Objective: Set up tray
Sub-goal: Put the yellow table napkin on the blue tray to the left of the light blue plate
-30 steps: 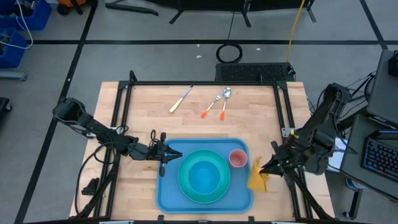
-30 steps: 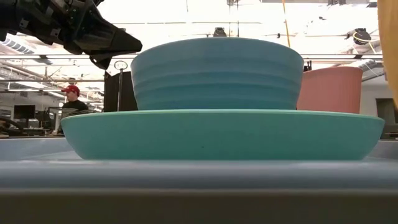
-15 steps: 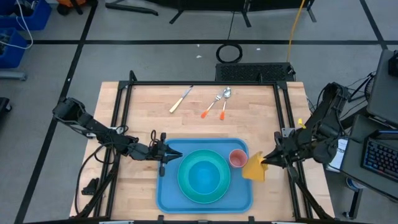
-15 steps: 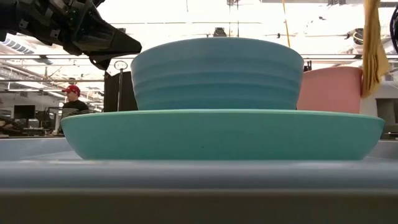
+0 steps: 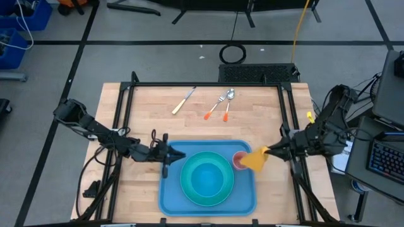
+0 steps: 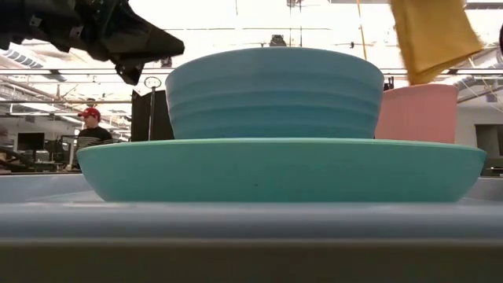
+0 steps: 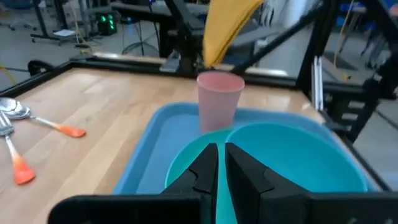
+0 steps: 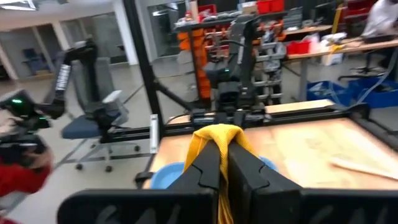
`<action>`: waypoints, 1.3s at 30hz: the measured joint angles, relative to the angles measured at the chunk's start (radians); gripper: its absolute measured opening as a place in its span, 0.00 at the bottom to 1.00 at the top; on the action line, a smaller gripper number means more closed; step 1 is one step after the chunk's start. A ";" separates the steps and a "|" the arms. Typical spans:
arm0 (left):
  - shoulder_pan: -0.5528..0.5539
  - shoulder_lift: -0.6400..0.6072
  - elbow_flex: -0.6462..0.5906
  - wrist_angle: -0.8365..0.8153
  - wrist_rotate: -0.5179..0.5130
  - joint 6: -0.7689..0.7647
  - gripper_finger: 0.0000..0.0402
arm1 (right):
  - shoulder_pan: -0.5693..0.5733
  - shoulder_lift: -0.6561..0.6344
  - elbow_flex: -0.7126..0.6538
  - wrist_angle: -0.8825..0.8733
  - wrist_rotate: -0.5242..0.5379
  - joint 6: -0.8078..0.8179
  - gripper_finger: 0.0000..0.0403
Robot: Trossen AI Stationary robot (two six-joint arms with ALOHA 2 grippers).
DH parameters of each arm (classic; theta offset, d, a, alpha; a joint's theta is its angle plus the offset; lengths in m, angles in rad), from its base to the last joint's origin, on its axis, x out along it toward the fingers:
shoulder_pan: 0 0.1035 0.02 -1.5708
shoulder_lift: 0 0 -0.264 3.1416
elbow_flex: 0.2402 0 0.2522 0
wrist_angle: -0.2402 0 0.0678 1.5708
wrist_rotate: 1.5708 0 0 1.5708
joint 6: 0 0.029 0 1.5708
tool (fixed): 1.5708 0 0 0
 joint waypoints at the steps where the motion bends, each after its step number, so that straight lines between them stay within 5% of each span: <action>1: 0.002 0.000 0.000 0.013 0.004 0.000 0.08 | -0.017 0.000 0.000 0.000 -0.003 -0.010 0.00; 10: 0.016 -0.066 0.000 0.047 0.110 0.023 0.08 | -0.219 -0.001 0.000 0.003 -0.193 -0.063 0.00; 13: 0.031 -0.153 0.000 -0.055 0.164 0.020 0.08 | -0.306 -0.001 0.000 0.003 -0.277 -0.065 0.00; 24: 0.033 -0.415 0.000 -0.283 0.104 -0.068 0.08 | -0.666 0.002 0.009 0.019 -0.620 -0.042 0.00; 39: 0.073 -0.414 0.000 -0.417 0.041 -0.088 0.08 | -1.033 0.190 0.012 0.344 -1.089 0.071 0.00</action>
